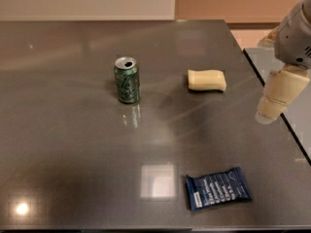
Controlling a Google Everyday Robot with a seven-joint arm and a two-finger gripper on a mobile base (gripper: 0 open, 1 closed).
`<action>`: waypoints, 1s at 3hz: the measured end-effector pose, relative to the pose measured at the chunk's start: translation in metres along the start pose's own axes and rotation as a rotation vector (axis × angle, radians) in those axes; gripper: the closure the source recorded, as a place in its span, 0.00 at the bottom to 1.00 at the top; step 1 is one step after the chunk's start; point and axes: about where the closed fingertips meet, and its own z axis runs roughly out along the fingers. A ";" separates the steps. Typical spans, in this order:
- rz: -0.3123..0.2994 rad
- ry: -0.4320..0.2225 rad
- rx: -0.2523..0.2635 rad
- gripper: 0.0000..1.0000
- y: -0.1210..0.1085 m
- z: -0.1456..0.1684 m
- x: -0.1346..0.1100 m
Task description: Move sponge near green can
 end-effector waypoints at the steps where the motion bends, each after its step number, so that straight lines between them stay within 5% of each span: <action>1: -0.004 -0.054 -0.009 0.00 -0.022 0.024 -0.013; 3: 0.001 -0.124 -0.056 0.00 -0.068 0.081 -0.041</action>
Offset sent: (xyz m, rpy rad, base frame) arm 0.1055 0.0396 -0.0521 0.1521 0.0066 0.0628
